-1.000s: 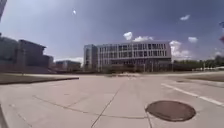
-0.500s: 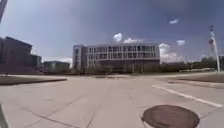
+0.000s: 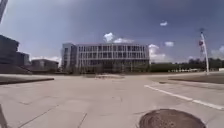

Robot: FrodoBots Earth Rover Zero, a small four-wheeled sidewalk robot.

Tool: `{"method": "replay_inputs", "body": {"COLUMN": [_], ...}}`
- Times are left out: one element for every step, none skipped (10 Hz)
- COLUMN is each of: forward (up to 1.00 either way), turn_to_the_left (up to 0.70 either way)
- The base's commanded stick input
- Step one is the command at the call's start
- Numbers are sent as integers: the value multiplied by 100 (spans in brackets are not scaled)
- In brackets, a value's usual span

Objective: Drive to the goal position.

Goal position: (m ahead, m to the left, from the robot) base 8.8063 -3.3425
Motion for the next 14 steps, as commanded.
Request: {"method": "replay_inputs", "body": {"forward": [70, 70, 70, 70, 70, 70, 70, 70, 70, 70, 70, 70, 70, 70], "turn_to_the_left": [-25, -25, -25, -25, -25, -25, -25, -25, -25, -25, -25, -25, -25, -25]}}
